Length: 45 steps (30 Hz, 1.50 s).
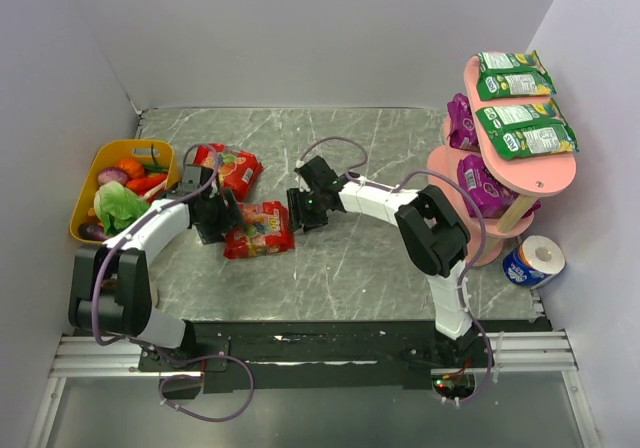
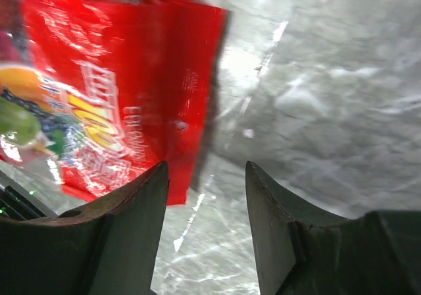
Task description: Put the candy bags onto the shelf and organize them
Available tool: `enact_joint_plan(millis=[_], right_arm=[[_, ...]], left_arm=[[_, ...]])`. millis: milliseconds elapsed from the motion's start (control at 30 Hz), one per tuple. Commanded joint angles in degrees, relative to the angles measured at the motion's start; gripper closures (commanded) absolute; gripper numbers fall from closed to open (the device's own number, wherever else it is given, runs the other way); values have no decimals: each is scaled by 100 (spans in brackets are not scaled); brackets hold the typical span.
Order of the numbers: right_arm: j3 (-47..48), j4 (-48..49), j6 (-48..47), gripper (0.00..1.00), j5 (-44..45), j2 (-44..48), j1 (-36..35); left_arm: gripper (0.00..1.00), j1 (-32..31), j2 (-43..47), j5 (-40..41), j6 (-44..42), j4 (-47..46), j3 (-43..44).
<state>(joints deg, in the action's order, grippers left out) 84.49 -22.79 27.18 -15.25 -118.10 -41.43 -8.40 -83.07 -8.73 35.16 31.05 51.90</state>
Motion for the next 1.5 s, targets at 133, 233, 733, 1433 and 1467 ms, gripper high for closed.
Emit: enact_joint_plan(millis=[133,233,733,1433,1467], right_arm=[[-231,442,130,41,-58,744,-14],[-310,266,156,36,258,973,3],[-1128,934,341,15,-339,1255,557],[-1268,1681,947,77,-1191,622,557],[-1259,1629,956,81,-1156,674,566]], left_arm=[[35,-161,-297,-813,-176,-266,-268],[37,-380,-394,-1007,-211,-432,-259],[42,-1330,-1089,-1025,-290,-635,294],[45,-1366,-966,-1017,-167,-758,277],[45,-1366,-861,-999,-132,-775,277]])
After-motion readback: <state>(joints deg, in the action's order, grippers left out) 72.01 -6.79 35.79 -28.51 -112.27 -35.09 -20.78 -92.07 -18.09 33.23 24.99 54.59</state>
